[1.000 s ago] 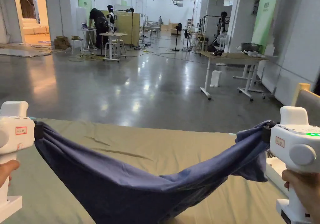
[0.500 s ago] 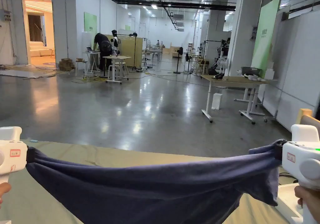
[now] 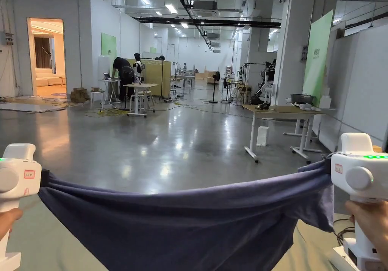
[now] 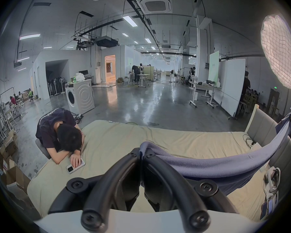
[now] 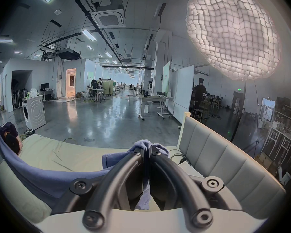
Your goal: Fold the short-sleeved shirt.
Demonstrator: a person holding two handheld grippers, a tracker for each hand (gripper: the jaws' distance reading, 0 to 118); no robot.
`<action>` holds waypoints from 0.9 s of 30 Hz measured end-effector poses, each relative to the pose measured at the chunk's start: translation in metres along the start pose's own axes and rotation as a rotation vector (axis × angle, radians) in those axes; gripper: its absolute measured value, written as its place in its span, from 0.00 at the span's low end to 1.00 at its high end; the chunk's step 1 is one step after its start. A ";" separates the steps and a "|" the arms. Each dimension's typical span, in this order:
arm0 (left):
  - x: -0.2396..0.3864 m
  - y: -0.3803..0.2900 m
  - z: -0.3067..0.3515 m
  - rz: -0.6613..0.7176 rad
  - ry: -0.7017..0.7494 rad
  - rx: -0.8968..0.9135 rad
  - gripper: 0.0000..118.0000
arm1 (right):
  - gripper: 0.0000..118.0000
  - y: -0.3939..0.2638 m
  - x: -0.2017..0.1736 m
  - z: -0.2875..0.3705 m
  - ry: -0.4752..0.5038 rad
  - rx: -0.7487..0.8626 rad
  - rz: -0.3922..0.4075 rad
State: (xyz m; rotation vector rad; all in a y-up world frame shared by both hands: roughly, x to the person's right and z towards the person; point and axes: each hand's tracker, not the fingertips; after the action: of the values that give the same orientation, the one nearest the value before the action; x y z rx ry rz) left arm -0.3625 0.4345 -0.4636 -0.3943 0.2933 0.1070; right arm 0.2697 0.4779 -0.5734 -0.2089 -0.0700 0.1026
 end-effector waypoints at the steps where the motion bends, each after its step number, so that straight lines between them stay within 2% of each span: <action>1: 0.001 0.005 -0.001 0.001 0.001 0.010 0.03 | 0.03 0.004 0.000 -0.003 -0.002 0.006 0.002; 6: 0.004 0.010 -0.007 0.002 -0.002 0.025 0.03 | 0.03 0.005 -0.001 -0.012 -0.002 0.016 0.005; 11: 0.004 -0.019 -0.010 -0.003 -0.003 -0.002 0.03 | 0.03 -0.027 -0.001 -0.008 -0.005 -0.017 -0.006; 17: -0.012 -0.085 -0.002 0.002 -0.030 -0.090 0.03 | 0.03 -0.098 0.009 0.022 0.003 -0.084 0.026; 19: -0.021 -0.114 0.009 0.016 -0.050 -0.110 0.03 | 0.03 -0.122 0.015 0.038 0.007 -0.104 0.054; 27: -0.032 -0.227 0.070 0.023 -0.087 -0.204 0.03 | 0.03 -0.224 0.031 0.123 0.012 -0.176 0.082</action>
State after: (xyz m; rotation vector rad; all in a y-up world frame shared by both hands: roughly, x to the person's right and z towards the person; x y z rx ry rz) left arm -0.3389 0.2526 -0.3097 -0.5875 0.2011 0.1767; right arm 0.3117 0.2884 -0.4048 -0.3881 -0.0581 0.1771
